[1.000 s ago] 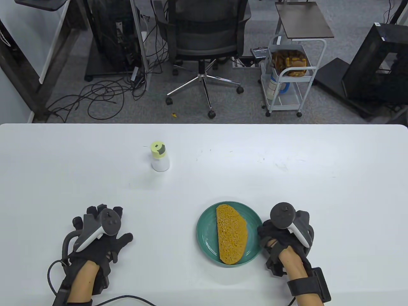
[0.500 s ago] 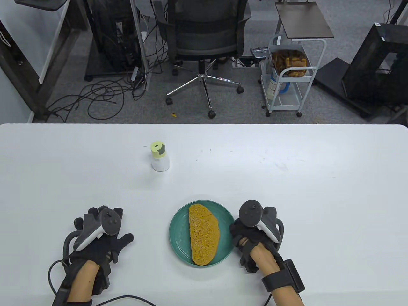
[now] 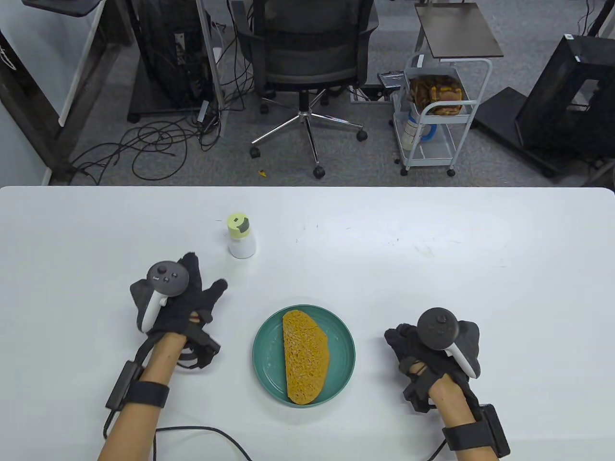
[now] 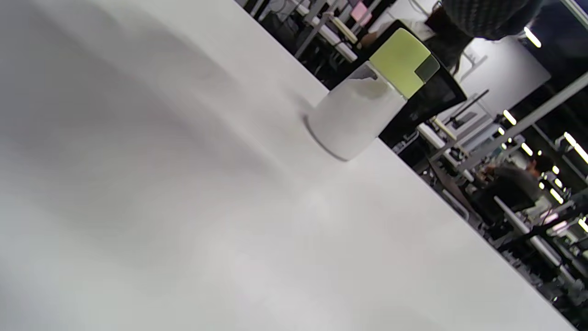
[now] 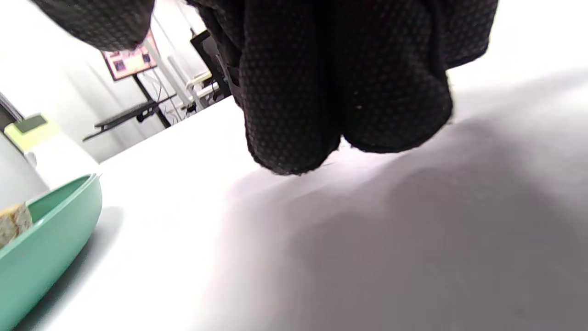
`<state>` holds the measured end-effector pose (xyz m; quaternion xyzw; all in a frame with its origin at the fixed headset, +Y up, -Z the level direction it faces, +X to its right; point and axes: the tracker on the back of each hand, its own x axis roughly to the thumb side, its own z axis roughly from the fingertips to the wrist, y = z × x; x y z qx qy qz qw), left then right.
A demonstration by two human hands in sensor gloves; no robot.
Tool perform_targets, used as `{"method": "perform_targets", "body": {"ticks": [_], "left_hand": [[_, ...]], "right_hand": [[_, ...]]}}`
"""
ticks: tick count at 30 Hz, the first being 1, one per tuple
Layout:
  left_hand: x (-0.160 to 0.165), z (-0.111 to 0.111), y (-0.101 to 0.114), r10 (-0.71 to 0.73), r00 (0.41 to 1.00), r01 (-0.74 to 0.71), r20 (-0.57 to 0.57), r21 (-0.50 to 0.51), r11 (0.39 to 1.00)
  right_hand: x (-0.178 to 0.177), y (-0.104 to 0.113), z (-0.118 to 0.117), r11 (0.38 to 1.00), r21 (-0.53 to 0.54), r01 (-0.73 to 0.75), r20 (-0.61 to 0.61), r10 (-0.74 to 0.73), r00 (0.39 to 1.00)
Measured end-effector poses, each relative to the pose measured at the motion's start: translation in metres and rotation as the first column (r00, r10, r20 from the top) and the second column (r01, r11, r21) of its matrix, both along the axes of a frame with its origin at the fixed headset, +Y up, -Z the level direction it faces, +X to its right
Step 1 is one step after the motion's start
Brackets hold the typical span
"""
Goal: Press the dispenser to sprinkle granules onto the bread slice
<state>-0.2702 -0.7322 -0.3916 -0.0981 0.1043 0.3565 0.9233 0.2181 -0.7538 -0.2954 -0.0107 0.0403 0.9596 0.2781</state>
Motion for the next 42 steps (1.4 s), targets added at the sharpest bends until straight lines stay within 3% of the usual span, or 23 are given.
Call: {"method": "perform_targets", "body": {"ticks": [5,8,12,16,19,21,27,29,32,35,38,42], "left_hand": [[0.017,-0.059,-0.015,-0.037,0.998,0.036,0.044,0.026,0.999],[0.024,-0.084,-0.026,0.031,0.999,-0.033,0.023,0.067,0.997],[0.022,-0.102,-0.035,0.089,0.99,-0.068,-0.11,0.185,0.98],[0.024,-0.111,-0.042,0.175,0.98,-0.152,-0.094,0.213,0.965],[0.024,-0.108,-0.039,0.167,0.981,-0.134,-0.1,0.281,0.951],[0.022,-0.097,-0.033,0.201,0.979,-0.172,-0.027,0.415,0.894],[0.006,-0.042,-0.001,0.424,0.899,-0.4,0.109,0.596,0.696],[0.002,-0.023,0.01,0.486,0.858,-0.482,0.167,0.589,0.649],[-0.002,0.006,0.027,0.534,0.822,-0.551,0.2,0.516,0.655],[-0.004,0.035,0.048,0.404,0.893,-0.444,0.199,0.533,0.72],[-0.001,0.061,0.069,0.147,0.971,-0.232,0.189,0.587,0.776],[0.019,0.087,0.091,-0.188,0.964,0.016,0.189,0.664,0.748]], "right_hand": [[0.013,0.002,0.0,0.999,0.005,0.039,0.011,-0.039,0.999],[0.012,0.006,-0.003,0.998,0.011,0.059,-0.001,-0.059,0.998],[0.009,0.012,-0.003,0.997,0.036,0.069,-0.006,-0.069,0.998],[0.004,0.012,-0.004,0.997,0.031,0.067,-0.016,-0.066,0.998],[0.002,0.011,-0.005,0.998,0.029,0.062,-0.022,-0.061,0.998],[0.001,0.01,-0.005,0.997,0.028,0.066,-0.032,-0.066,0.997],[-0.004,0.011,-0.003,0.996,0.04,0.077,-0.061,-0.075,0.995],[-0.006,0.012,-0.002,0.995,0.049,0.083,-0.065,-0.079,0.995],[-0.009,0.014,0.002,0.993,0.058,0.105,-0.074,-0.101,0.992],[-0.009,0.016,0.007,0.989,0.07,0.131,-0.076,-0.126,0.989],[-0.007,0.018,0.012,0.985,0.08,0.155,-0.076,-0.149,0.986],[-0.004,0.02,0.013,0.979,0.092,0.18,-0.067,-0.174,0.982]]}}
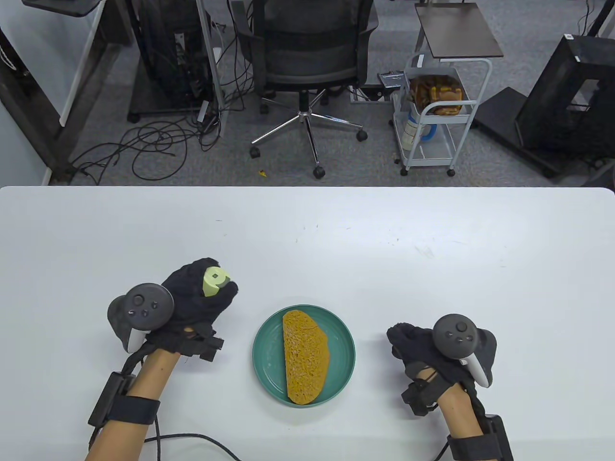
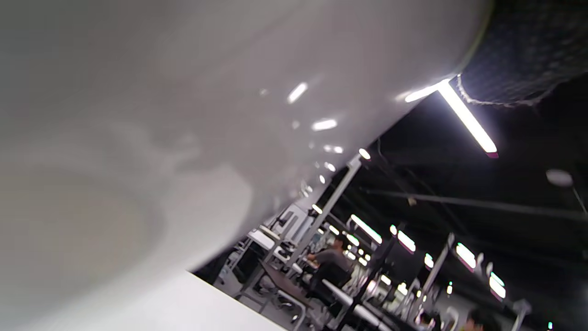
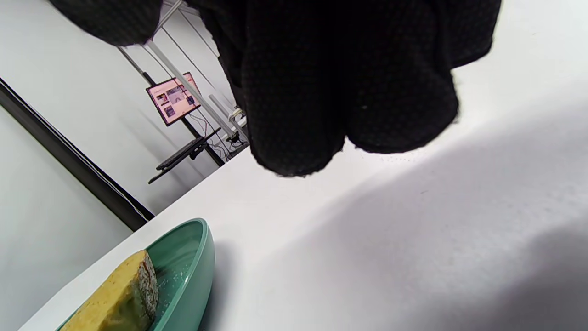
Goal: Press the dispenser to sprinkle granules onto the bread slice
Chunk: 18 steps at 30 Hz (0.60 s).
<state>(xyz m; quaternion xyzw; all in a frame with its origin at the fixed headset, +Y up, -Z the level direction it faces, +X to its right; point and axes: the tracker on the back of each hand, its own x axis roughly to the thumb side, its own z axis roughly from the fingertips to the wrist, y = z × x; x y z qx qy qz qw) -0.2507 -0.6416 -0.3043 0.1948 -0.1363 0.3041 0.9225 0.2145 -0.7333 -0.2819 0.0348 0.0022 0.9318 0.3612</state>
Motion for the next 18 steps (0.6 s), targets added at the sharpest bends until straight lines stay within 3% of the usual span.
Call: {"method": "perform_targets", "body": {"ticks": [3,6,9,11,13,15,16,17,18], "left_hand": [[0.032,0.012,0.008,-0.313,0.95,0.313,-0.013,0.09,0.946],[0.074,0.015,0.008,-0.552,0.834,0.543,0.009,0.166,0.823],[0.118,0.004,-0.001,-0.743,0.669,0.718,0.015,0.243,0.652],[0.145,-0.002,-0.015,-0.886,0.464,0.833,0.006,0.335,0.439],[0.171,-0.003,-0.041,-0.989,0.138,0.874,-0.048,0.475,0.099],[0.185,0.001,-0.062,-0.992,-0.07,0.838,-0.101,0.534,-0.114],[0.19,0.0,-0.065,-0.986,-0.108,0.827,-0.124,0.54,-0.158],[0.191,0.0,-0.064,-0.99,-0.079,0.837,-0.114,0.532,-0.128],[0.19,-0.002,-0.061,-0.997,-0.027,0.855,-0.074,0.515,-0.061]], "right_hand": [[0.001,0.001,0.0,1.0,0.005,0.008,0.0,-0.008,1.0],[0.003,0.001,0.0,1.0,0.006,0.01,-0.002,-0.01,1.0],[0.007,0.002,0.0,1.0,0.008,0.016,0.002,-0.016,1.0],[0.009,0.002,0.001,1.0,0.015,0.004,0.001,-0.004,1.0],[0.01,0.002,0.0,1.0,0.017,-0.012,-0.003,0.012,1.0],[0.011,-0.001,0.0,1.0,0.007,-0.023,-0.008,0.023,1.0],[0.01,-0.002,0.0,1.0,-0.001,-0.03,-0.011,0.03,0.999],[0.01,-0.003,0.0,0.999,-0.001,-0.035,-0.014,0.035,0.999],[0.009,-0.002,0.0,0.999,0.001,-0.041,-0.02,0.041,0.999]]}}
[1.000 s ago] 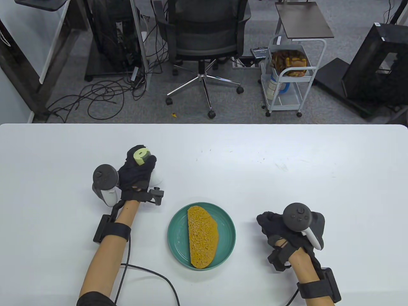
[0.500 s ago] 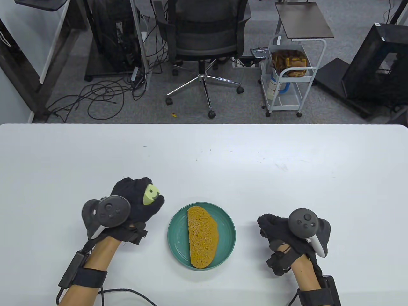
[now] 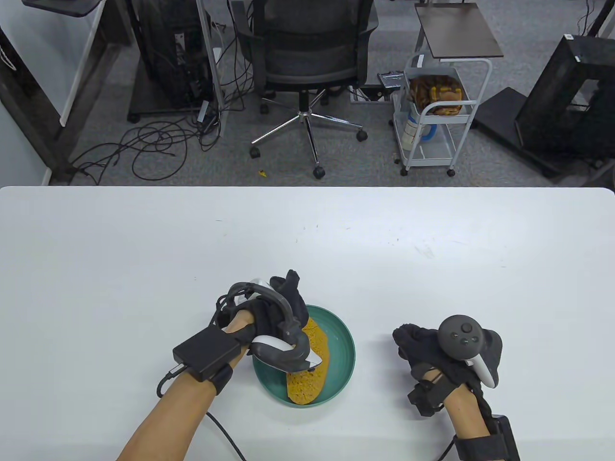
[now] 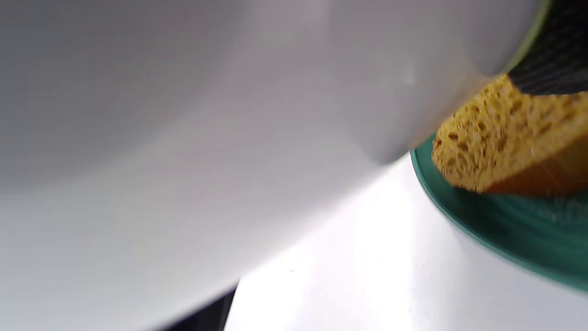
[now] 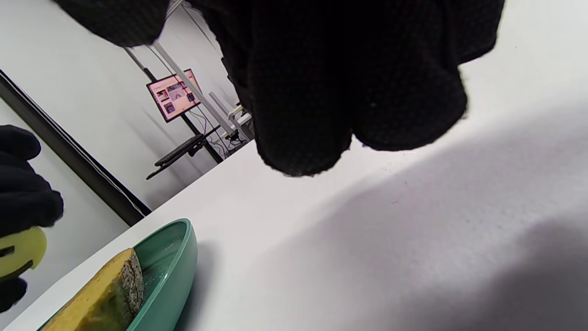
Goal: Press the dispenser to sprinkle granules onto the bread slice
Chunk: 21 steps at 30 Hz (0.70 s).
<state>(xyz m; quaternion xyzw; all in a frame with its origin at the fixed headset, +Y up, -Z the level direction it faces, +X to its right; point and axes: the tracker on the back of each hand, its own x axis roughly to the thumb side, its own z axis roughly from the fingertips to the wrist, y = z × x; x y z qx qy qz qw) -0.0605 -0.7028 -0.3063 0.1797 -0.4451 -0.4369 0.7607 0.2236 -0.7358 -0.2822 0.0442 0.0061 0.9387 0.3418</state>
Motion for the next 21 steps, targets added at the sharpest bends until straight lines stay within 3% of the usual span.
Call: {"method": "perform_targets", "body": {"ticks": [3,5,6,7,8,9,10,11,13,15,17,20,21], "left_hand": [[-0.01,-0.001,0.013,0.122,0.99,-0.125,-0.064,-0.043,0.991],[-0.03,-0.004,0.029,0.371,0.908,-0.396,-0.193,-0.112,0.911],[-0.045,-0.006,0.037,0.526,0.8,-0.579,-0.288,-0.142,0.803],[-0.07,-0.006,0.042,0.692,0.593,-0.798,-0.413,-0.185,0.573],[-0.09,-0.006,0.041,0.769,0.385,-0.922,-0.511,-0.182,0.34],[-0.105,-0.005,0.038,0.789,0.247,-0.969,-0.562,-0.159,0.19],[-0.124,-0.003,0.03,0.779,0.082,-0.985,-0.621,-0.168,-0.03],[-0.139,-0.002,0.021,0.752,-0.043,-0.975,-0.658,-0.138,-0.176],[-0.16,0.002,0.004,0.675,-0.194,-0.932,-0.712,-0.082,-0.354],[-0.174,0.005,-0.007,0.623,-0.261,-0.907,-0.737,-0.034,-0.421],[-0.184,0.006,-0.011,0.619,-0.281,-0.907,-0.733,-0.008,-0.421],[-0.183,0.003,-0.001,0.659,-0.23,-0.938,-0.716,-0.017,-0.346],[-0.176,0.002,0.008,0.702,-0.159,-0.96,-0.694,-0.058,-0.274]], "right_hand": [[-0.001,0.003,0.001,1.0,0.014,0.001,-0.003,-0.001,1.0],[0.0,0.004,0.001,1.0,0.019,0.016,0.004,-0.016,1.0],[0.001,0.005,0.001,0.999,0.02,0.026,0.008,-0.026,1.0],[0.002,0.005,0.001,0.999,0.018,0.037,0.011,-0.037,0.999],[0.003,0.006,0.001,0.999,0.021,0.047,0.015,-0.048,0.999],[0.004,0.006,0.001,0.998,0.021,0.051,0.016,-0.051,0.999],[0.004,0.006,0.001,0.998,0.019,0.058,0.019,-0.058,0.998],[0.005,0.005,0.001,0.998,0.019,0.06,0.019,-0.06,0.998],[0.005,0.004,0.0,0.998,0.013,0.058,0.023,-0.058,0.998],[0.005,0.003,0.0,0.998,0.006,0.055,0.025,-0.055,0.998],[0.005,0.002,0.0,0.999,0.002,0.054,0.029,-0.054,0.998],[0.005,0.002,0.0,0.999,-0.001,0.052,0.033,-0.052,0.998],[0.005,0.002,0.0,0.999,-0.001,0.05,0.034,-0.05,0.998]]}}
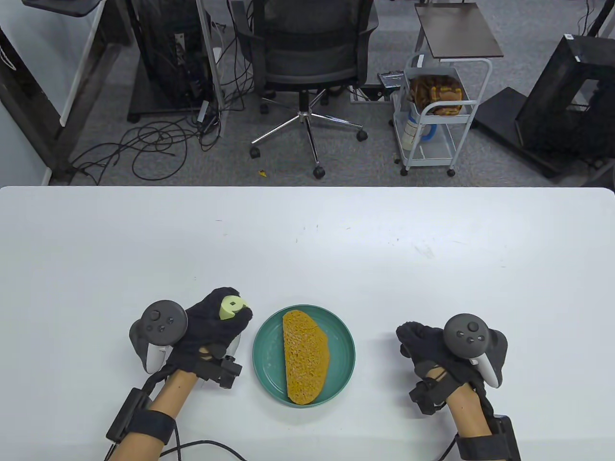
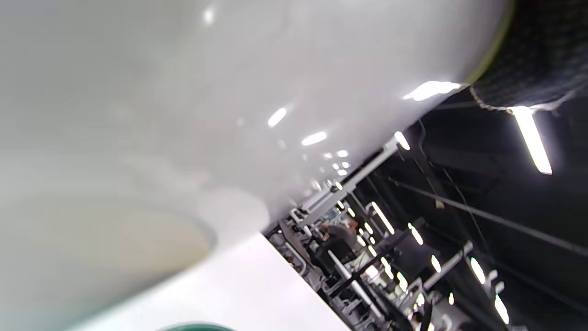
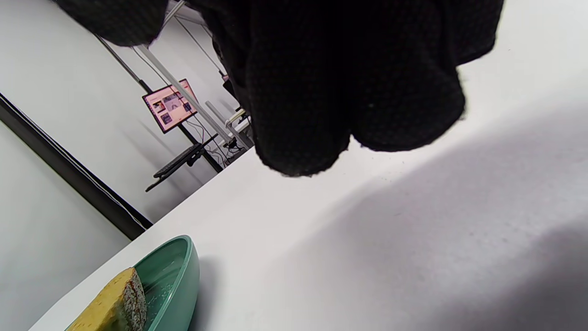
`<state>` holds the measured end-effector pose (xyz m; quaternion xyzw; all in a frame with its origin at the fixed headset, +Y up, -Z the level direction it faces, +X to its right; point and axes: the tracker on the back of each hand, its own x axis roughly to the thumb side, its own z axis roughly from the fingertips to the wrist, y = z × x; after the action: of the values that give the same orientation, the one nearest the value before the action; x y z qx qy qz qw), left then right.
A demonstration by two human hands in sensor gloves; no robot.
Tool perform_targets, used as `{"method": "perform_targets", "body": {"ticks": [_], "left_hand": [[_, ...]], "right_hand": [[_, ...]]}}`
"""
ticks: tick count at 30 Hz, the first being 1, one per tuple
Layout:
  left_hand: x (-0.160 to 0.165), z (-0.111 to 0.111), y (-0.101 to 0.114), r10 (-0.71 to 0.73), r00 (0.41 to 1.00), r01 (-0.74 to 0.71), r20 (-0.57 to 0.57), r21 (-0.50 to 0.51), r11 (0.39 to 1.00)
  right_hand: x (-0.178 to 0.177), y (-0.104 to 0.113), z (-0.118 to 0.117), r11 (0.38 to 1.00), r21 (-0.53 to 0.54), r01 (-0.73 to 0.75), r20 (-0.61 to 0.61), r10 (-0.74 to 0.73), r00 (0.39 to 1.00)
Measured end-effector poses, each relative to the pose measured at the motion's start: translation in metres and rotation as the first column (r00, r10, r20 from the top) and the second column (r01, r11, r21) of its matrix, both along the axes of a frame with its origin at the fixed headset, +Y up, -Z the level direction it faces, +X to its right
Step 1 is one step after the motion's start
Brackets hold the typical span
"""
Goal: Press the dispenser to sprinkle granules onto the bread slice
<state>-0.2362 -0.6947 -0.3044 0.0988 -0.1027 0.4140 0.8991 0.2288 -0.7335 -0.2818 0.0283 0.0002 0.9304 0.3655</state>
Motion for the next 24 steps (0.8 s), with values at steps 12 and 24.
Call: {"method": "perform_targets", "body": {"ticks": [12,24], "left_hand": [[0.182,0.021,0.001,-0.972,-0.099,0.7,-0.214,0.679,-0.221],[0.05,-0.012,0.03,-0.394,0.918,0.395,-0.037,0.013,0.919]], "right_hand": [[-0.001,-0.001,0.001,1.0,-0.009,-0.027,-0.003,0.027,1.0],[0.001,0.0,0.0,1.0,-0.003,-0.019,-0.002,0.019,1.0]]}}
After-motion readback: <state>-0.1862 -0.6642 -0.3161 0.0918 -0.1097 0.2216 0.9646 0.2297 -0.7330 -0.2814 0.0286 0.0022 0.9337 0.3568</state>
